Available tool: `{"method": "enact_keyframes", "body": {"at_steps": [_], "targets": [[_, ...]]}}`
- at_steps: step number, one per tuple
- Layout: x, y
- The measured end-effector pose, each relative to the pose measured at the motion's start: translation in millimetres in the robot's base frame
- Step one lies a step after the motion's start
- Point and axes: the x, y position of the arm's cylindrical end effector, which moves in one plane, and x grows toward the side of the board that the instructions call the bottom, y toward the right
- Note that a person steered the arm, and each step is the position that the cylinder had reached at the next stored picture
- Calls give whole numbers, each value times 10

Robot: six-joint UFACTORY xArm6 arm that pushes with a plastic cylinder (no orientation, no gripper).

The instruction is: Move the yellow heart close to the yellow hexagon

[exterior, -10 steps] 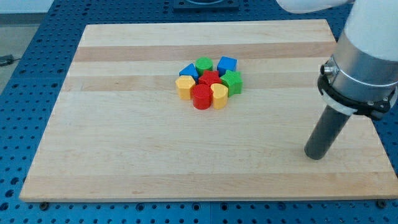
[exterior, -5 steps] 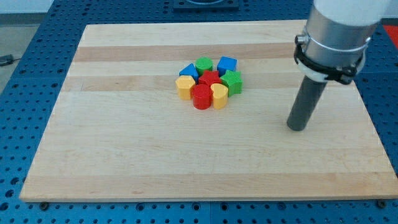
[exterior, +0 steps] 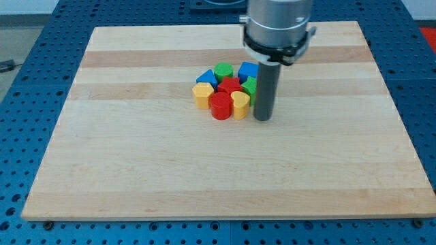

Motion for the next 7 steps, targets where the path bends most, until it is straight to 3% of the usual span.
{"method": "enact_keyframes", "body": {"at_steps": [7], "targets": [[-207, -1230]]}}
